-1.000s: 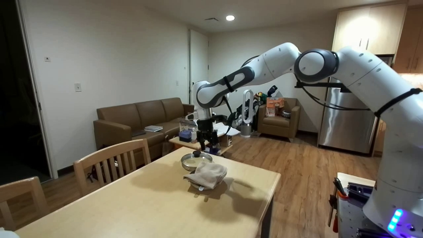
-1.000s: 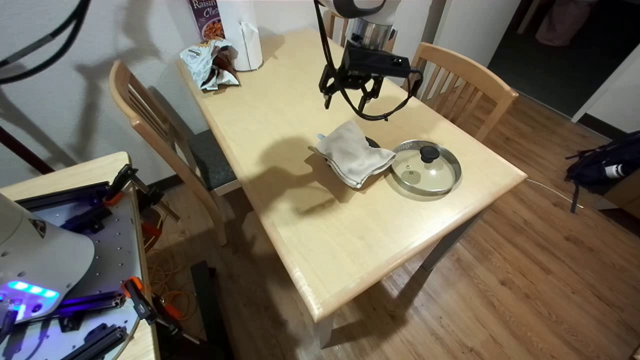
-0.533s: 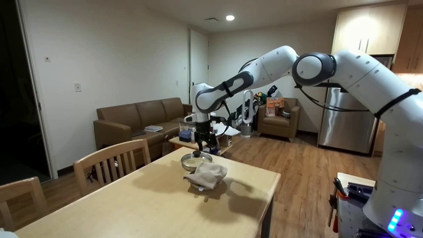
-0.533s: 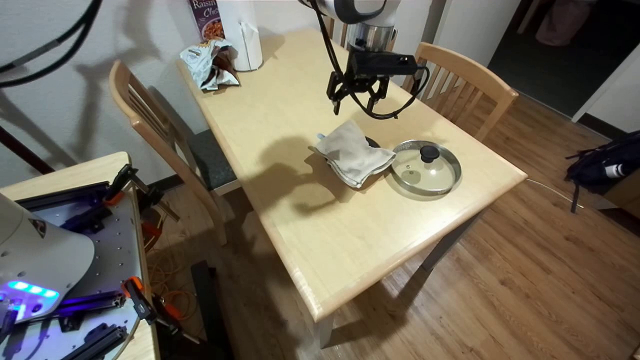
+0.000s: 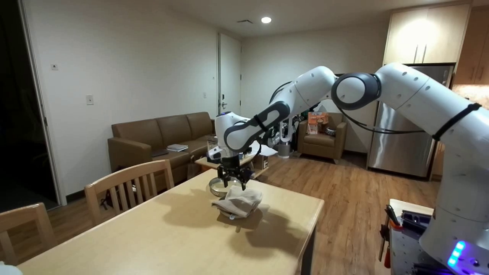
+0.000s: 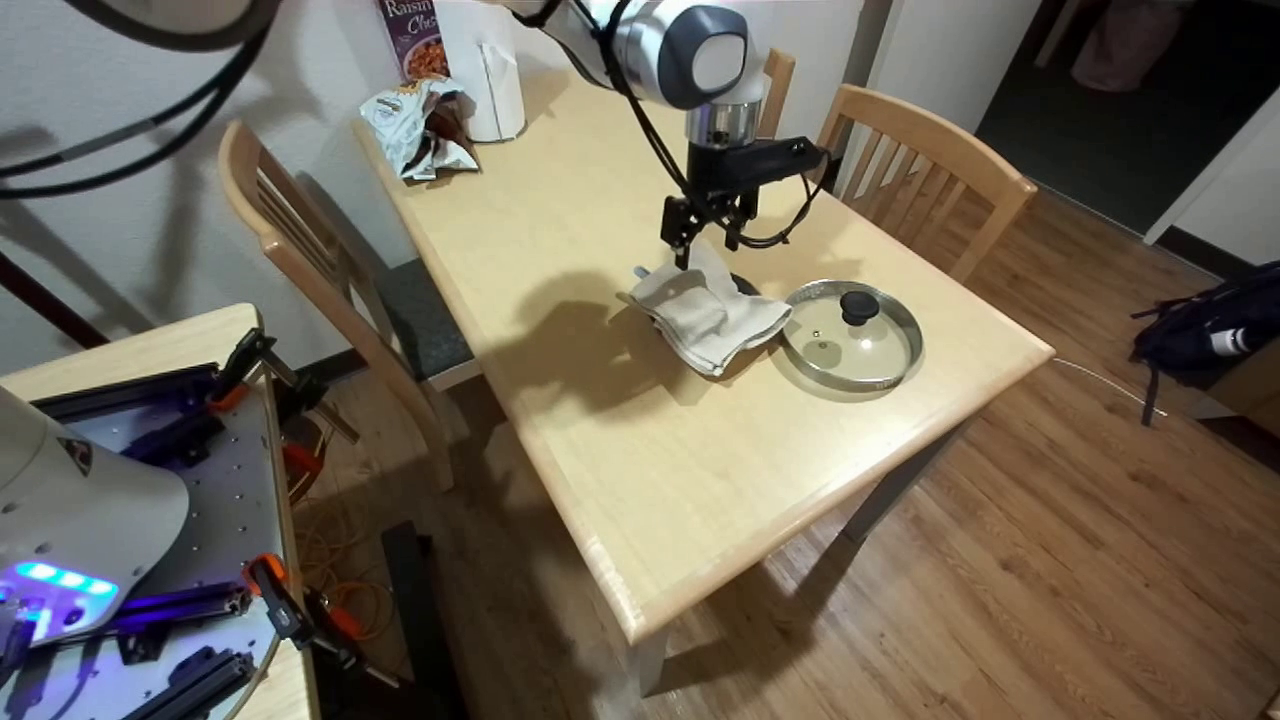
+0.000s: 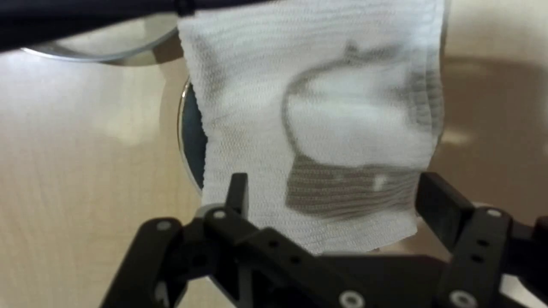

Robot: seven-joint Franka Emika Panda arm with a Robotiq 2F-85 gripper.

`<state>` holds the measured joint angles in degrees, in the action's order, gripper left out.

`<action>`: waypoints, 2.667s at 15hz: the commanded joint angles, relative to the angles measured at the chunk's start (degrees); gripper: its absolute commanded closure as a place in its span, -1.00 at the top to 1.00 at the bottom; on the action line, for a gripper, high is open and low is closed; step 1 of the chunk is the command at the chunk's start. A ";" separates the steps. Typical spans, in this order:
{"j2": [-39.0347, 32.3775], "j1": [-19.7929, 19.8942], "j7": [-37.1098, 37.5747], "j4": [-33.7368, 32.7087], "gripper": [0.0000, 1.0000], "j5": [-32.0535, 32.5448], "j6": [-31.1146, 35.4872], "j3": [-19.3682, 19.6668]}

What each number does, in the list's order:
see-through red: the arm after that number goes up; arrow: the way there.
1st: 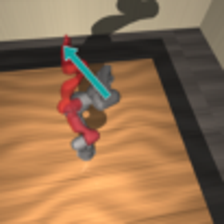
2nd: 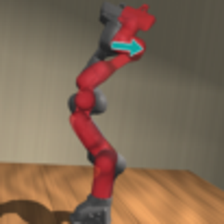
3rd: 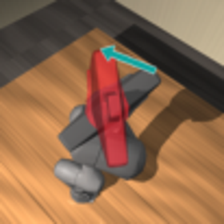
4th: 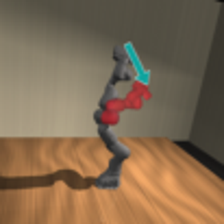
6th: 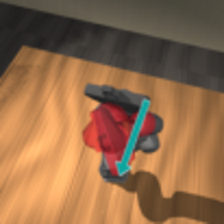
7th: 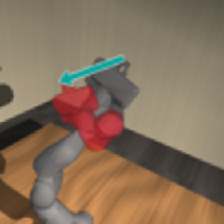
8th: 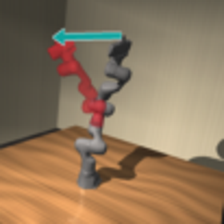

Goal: Use the towel to wipe the table

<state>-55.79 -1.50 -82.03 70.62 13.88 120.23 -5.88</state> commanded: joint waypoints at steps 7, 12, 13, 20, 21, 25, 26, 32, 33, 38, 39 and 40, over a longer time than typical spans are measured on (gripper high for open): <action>-1.03 2.31 -6.30 0.70 1.00 -3.46 3.12 -1.79; -3.40 3.75 -4.98 -1.51 1.00 -7.69 1.82 -1.48; -3.98 3.67 -4.69 -2.06 1.00 -7.66 1.93 -1.08; -7.65 3.28 -5.04 -7.65 0.47 -7.75 -4.38 -1.04; -8.02 3.21 -5.02 -8.32 0.43 -7.69 -5.07 -0.97; -8.96 3.14 -5.08 -10.45 -0.01 -7.74 -6.76 -0.91; -9.08 3.21 -5.13 -10.77 -0.17 -7.84 -7.02 -0.97; -9.67 3.20 -4.34 -12.33 0.07 -8.11 -7.56 -0.86; -9.79 3.25 -4.37 -12.56 0.00 -8.14 -7.59 -0.88; -10.40 3.10 -4.20 -13.15 0.53 -8.02 -7.37 -0.74; -10.58 3.02 -4.13 -13.34 0.65 -7.91 -7.46 -0.63; -10.96 3.00 -4.30 -13.73 0.76 -7.79 -7.52 -0.58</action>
<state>-64.72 1.66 -86.83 60.25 6.99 114.15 -6.64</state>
